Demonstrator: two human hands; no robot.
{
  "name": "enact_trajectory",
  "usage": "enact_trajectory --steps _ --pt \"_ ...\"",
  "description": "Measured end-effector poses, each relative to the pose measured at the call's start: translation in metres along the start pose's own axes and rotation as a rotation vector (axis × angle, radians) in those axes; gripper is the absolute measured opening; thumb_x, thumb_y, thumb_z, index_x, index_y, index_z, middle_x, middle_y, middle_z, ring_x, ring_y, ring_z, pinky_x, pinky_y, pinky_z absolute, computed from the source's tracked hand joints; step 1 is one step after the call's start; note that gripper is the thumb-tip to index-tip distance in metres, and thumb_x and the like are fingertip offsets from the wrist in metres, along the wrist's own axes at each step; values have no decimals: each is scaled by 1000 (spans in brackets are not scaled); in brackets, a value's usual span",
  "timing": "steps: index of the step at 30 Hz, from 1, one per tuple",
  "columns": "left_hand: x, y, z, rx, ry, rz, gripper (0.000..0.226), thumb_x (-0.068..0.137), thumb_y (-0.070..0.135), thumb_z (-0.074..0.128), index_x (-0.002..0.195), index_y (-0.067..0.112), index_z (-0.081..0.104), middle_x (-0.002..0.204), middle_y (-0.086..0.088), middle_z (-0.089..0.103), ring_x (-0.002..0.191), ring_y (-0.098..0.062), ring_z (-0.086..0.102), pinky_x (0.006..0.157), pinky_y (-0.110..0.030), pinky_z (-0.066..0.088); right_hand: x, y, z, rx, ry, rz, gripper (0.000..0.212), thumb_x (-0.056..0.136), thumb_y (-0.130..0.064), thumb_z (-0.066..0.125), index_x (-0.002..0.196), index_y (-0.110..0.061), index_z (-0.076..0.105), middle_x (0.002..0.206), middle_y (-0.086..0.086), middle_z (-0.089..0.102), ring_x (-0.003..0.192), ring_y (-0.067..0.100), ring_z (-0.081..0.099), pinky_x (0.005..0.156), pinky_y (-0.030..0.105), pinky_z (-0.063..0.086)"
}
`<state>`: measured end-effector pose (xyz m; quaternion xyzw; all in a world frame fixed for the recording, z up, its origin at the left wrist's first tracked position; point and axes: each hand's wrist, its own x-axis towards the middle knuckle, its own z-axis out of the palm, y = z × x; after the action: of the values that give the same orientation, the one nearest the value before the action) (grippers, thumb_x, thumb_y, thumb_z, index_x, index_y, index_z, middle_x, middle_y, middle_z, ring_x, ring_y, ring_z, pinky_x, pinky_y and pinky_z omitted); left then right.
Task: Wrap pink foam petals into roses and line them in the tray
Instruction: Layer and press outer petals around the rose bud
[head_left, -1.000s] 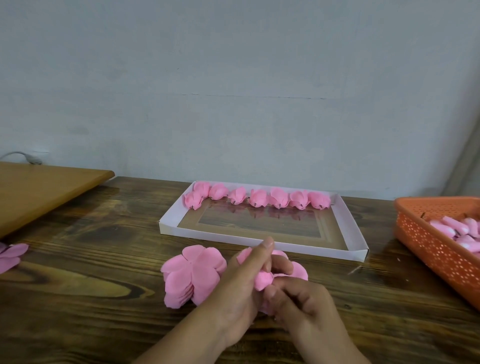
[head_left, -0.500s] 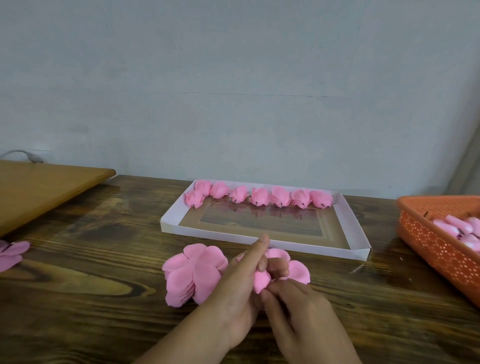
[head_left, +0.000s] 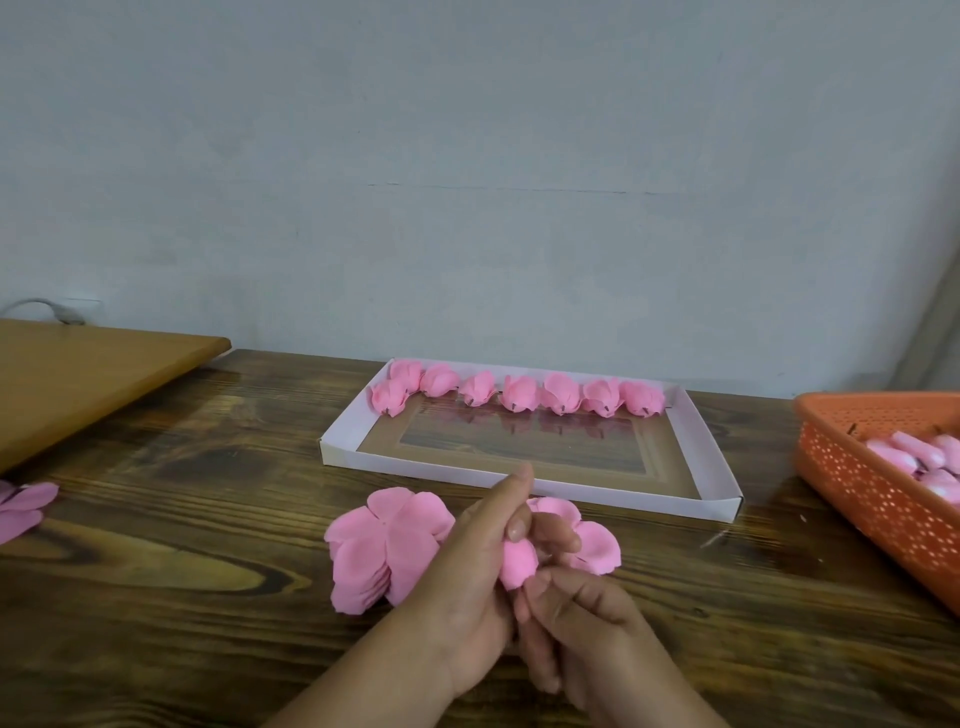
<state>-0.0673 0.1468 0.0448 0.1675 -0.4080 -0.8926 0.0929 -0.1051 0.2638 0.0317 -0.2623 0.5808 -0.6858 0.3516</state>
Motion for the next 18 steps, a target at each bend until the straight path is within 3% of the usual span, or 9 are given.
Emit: enact_trajectory --steps 3,4,6,8,9,12,14,16,18 --pt "2 -3 3 -20 69 3 47 69 48 73 46 20 43 63 -4 64 56 -18 64 55 -26 50 -4 8 -10 -774 140 -335 12 91 -33 55 80 -30 58 66 -15 55 65 5 52 59 15 38" --pt "3 -4 3 -30 81 3 46 69 46 73 45 20 43 62 -4 63 56 -18 64 55 -27 53 -5 9 -11 -930 165 -408 8 92 -36 50 84 -37 54 71 -19 55 71 5 53 61 15 38" --pt "4 -6 3 -18 79 2 46 69 47 74 45 21 44 62 -4 64 57 -18 64 60 -28 54 -6 8 -9 -985 150 -451 17 93 -36 47 79 -44 51 73 -26 55 72 3 51 60 13 36" --pt "3 -6 2 1 47 1 47 70 48 74 45 22 44 63 -2 66 58 -18 65 66 -29 51 -5 7 -5 -798 150 -384 38 96 -27 53 63 -46 54 64 -23 55 63 1 49 56 10 35" --pt "2 -6 1 0 29 0 47 69 49 74 45 22 44 63 -2 66 59 -18 65 66 -29 49 -4 4 -3 -623 134 -299 41 96 -21 56 58 -38 57 57 -17 53 57 2 47 55 10 34" --pt "0 -3 0 -57 -28 -17 48 65 46 78 46 19 44 63 -4 66 59 -20 65 61 -28 52 0 0 1 -13 37 -20 22 74 -18 59 53 -13 58 46 8 42 49 21 38 47 24 32" --pt "-3 -2 1 -82 -55 -19 49 67 44 78 47 18 42 63 -5 65 58 -22 65 58 -29 55 2 0 4 357 -28 125 7 67 -11 57 64 -5 55 47 10 36 42 19 33 39 23 27" --pt "-4 -1 1 -53 -51 7 49 68 44 77 47 18 41 62 -6 65 57 -22 64 56 -29 55 1 -2 8 491 -60 165 6 67 -9 58 66 -5 54 48 10 36 37 19 34 37 20 27" --pt "-3 0 2 -26 -27 24 48 67 45 76 46 19 41 62 -6 65 56 -21 63 51 -27 53 1 1 8 298 10 122 17 72 -12 61 57 -6 57 45 12 40 36 19 36 37 20 29"
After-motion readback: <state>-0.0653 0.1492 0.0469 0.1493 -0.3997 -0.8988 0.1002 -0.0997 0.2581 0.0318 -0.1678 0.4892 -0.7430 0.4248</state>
